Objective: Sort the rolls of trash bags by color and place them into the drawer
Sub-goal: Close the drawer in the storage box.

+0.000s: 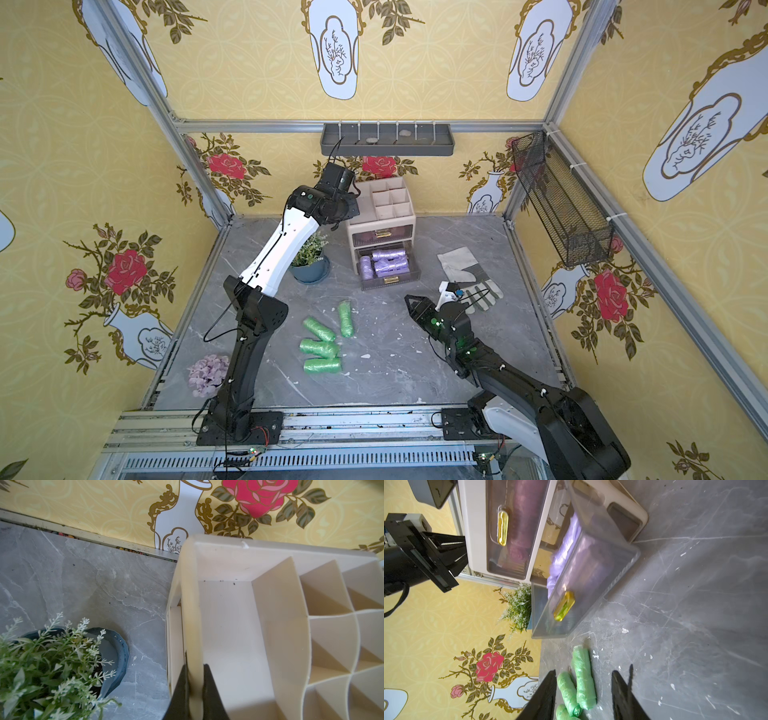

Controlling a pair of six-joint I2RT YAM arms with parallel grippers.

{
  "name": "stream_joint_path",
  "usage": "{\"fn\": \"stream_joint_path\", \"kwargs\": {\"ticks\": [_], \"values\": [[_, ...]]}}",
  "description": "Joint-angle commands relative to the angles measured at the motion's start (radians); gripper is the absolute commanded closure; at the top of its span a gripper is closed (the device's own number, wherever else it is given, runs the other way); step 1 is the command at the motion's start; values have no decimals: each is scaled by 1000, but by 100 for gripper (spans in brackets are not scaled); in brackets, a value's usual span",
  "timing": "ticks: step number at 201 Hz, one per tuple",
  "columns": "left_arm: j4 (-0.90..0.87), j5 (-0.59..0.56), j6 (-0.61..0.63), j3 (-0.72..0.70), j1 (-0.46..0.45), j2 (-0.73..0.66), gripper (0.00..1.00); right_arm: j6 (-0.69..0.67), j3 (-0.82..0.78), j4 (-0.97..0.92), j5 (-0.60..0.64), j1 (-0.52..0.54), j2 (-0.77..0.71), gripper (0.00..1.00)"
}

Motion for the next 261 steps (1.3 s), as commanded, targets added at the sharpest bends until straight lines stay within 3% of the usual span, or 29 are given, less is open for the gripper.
{"fn": "stream_joint_path", "kwargs": {"ticks": [1, 176, 261], "values": [[-11, 14, -5, -8, 0, 0, 94, 35, -2, 134, 37, 13, 40, 56], [-17, 16, -9, -4, -6, 6, 98, 154, 86, 527, 41, 35, 456, 58], [-28, 27, -2, -6, -7, 5, 98, 149, 165, 526, 27, 1, 528, 65]]}}
